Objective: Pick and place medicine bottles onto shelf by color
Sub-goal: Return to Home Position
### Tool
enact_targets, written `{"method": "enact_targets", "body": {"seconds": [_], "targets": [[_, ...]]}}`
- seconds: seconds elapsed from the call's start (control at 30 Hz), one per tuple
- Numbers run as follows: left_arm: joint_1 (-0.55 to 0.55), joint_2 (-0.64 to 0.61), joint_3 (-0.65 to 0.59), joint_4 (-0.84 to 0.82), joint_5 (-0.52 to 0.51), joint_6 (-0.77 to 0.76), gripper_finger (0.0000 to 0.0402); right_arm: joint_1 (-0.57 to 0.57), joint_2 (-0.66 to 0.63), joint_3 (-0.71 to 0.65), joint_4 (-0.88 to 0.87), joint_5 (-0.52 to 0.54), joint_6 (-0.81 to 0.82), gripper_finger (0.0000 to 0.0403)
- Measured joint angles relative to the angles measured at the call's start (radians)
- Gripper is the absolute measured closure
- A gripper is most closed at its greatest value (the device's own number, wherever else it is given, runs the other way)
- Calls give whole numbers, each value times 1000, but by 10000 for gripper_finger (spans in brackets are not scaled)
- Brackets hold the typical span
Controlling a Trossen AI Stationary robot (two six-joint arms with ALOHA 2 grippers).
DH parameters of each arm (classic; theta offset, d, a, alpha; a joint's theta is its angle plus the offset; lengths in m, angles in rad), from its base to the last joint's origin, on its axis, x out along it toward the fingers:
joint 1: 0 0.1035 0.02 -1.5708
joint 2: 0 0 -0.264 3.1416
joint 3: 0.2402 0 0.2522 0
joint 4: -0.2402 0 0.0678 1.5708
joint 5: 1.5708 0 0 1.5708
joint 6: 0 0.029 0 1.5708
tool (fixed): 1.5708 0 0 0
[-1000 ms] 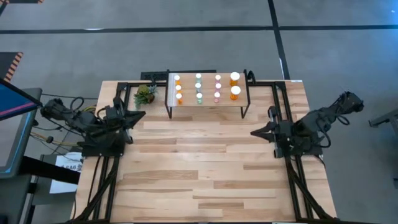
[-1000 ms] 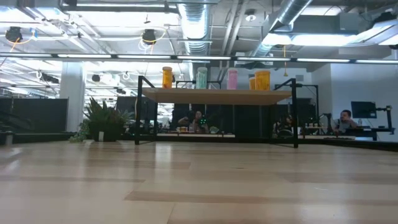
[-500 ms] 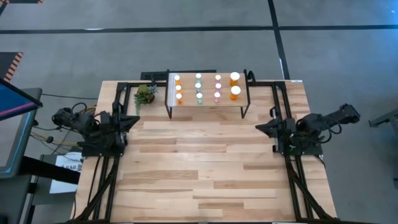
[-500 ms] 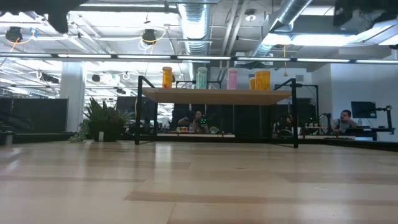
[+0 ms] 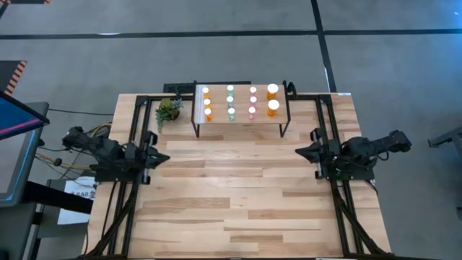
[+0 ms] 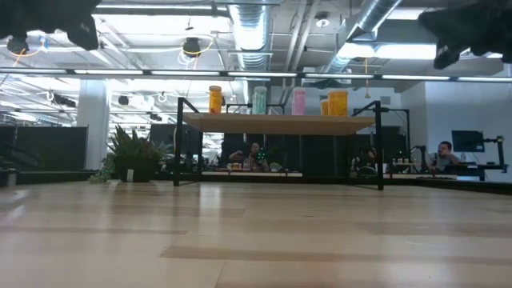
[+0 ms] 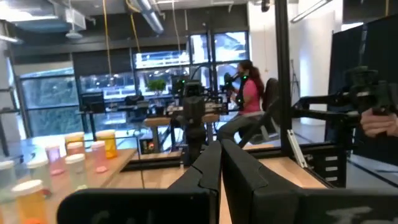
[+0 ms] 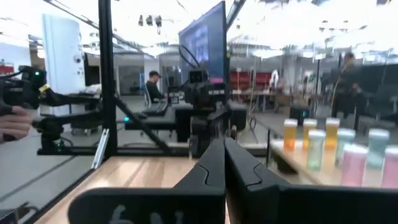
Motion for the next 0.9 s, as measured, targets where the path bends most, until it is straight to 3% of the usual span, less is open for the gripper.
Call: {"method": "enact_targets", "body": {"seconds": [0.13,0.37,0.5,0.9], "targets": [[0,-2,-74,79,36,0,401,-22,6,-22,-94,35,108,393],[0,-2,-123,40,101,-35,401,-63,7,-62,-135,37,338,392],[3,-2,-124,-39,74,-89,401,-78,36,-60,-142,37,221,383],[3,-2,-125,-92,353,-154,401,-79,43,-61,-146,36,156,370]]}}
